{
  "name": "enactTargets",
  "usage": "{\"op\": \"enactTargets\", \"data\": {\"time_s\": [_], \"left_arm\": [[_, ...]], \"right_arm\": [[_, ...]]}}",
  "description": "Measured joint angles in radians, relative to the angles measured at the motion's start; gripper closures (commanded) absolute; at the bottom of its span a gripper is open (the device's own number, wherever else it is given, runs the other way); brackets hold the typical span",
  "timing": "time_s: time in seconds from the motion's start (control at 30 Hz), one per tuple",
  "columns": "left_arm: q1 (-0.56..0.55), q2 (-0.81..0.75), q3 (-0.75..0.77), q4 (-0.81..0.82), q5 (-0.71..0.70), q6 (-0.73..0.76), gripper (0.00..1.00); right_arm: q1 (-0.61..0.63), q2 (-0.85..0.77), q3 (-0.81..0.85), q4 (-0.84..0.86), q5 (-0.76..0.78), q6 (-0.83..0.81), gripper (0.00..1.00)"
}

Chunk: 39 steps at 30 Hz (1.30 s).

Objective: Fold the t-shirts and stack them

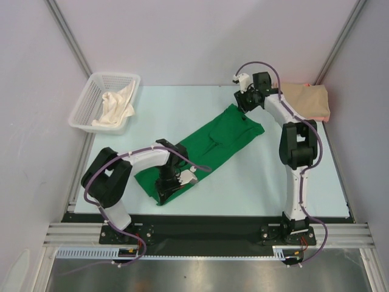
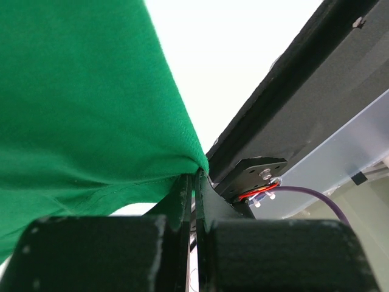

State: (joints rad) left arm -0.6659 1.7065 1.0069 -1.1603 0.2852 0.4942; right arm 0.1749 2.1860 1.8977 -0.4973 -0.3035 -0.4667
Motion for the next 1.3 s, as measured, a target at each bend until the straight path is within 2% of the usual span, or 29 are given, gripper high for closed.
{"op": "enactTargets", "data": {"time_s": [0.17, 0.37, 0.6, 0.8, 0.9, 0.93, 0.97, 1.0, 1.13, 1.3], "left_arm": [[-0.022, 0.027, 0.011, -0.001, 0.008, -0.005, 1.0], [-0.026, 0.053, 0.027, -0.003, 0.015, -0.015, 1.0], [-0.028, 0.098, 0.083, -0.009, 0.045, -0.032, 1.0], [-0.04, 0.1, 0.086, -0.012, 0.044, -0.034, 1.0], [-0.048, 0.1, 0.085, -0.011, 0.04, -0.034, 1.0], [-0.05, 0.1, 0.085, -0.012, 0.039, -0.034, 1.0], [-0.053, 0.1, 0.085, -0.012, 0.036, -0.034, 1.0], [-0.056, 0.098, 0.084, -0.012, 0.033, -0.033, 0.99], [-0.083, 0.079, 0.068, -0.013, 0.021, -0.03, 1.0], [-0.169, 0.046, 0.059, -0.025, 0.009, -0.019, 0.99]], "right_arm": [[0.009, 0.147, 0.052, 0.034, 0.089, 0.008, 0.53], [0.011, 0.245, 0.155, 0.03, 0.14, 0.018, 0.52], [0.009, 0.301, 0.279, 0.006, 0.121, 0.018, 0.56], [0.01, 0.351, 0.311, -0.022, 0.067, 0.019, 0.59], [0.01, 0.362, 0.326, -0.025, 0.048, 0.022, 0.68], [0.01, 0.364, 0.33, -0.028, 0.043, 0.023, 0.79], [0.011, 0.369, 0.336, -0.03, 0.037, 0.022, 0.94], [0.013, 0.375, 0.344, -0.029, 0.032, 0.024, 1.0], [0.023, 0.397, 0.378, -0.021, 0.034, 0.044, 1.0], [0.04, 0.469, 0.487, 0.003, 0.039, 0.064, 1.0]]}}
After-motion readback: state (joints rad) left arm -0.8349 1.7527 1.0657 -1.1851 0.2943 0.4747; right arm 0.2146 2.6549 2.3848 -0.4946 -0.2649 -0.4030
